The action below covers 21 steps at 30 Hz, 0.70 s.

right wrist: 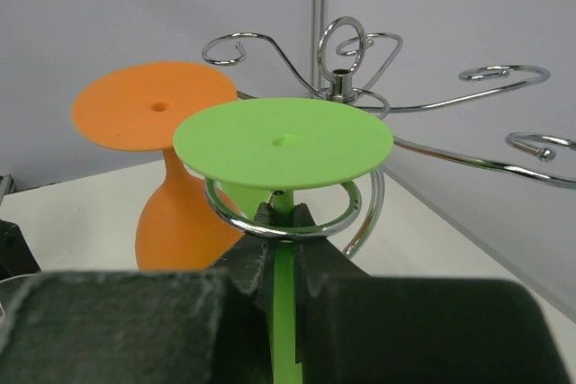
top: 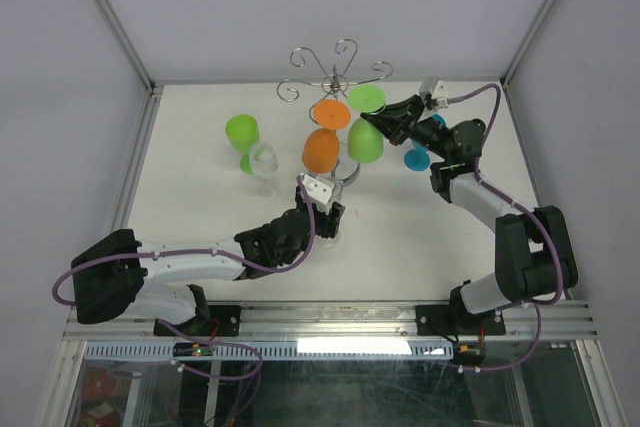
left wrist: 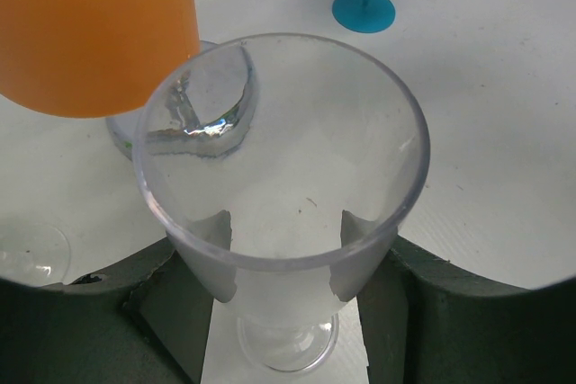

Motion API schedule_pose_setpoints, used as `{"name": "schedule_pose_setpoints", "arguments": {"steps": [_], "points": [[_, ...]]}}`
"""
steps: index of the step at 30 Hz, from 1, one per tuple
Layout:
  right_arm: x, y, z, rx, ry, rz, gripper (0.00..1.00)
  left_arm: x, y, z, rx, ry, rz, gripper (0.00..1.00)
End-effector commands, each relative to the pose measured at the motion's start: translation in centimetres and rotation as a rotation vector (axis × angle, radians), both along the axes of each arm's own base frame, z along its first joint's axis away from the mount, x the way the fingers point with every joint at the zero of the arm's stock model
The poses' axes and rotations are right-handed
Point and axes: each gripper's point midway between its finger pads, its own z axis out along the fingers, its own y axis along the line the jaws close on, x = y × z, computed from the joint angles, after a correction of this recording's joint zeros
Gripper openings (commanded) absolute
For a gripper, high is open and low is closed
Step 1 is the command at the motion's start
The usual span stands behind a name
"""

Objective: Place the wine glass upside down on the wine glass rack
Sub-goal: Move the wine glass to the center of the board.

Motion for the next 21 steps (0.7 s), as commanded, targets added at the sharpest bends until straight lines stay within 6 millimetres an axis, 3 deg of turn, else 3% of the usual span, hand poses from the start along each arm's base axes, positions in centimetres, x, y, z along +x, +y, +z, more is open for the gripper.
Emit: {"name": "schedule_pose_setpoints", "arguments": {"steps": [1,14,21], "points": [[-1.3,0.0,3.2,0.034,-0.121,0.023,0.0,-0.1,-0.3,2.0,-0.08,-0.023,0.008,0.44],[-0.7,-2.7,3.0,0.06,-0.129,-0.188,0.0,-0.1,-0.4,1.8,-0.082,-0.016,0.007,0.44],[-0.4,-3.1,3.2,0.072,-0.132,-0.223,0.0,-0.1,-0.5,2.0,-0.083,-0.019,0.005,0.44]]}}
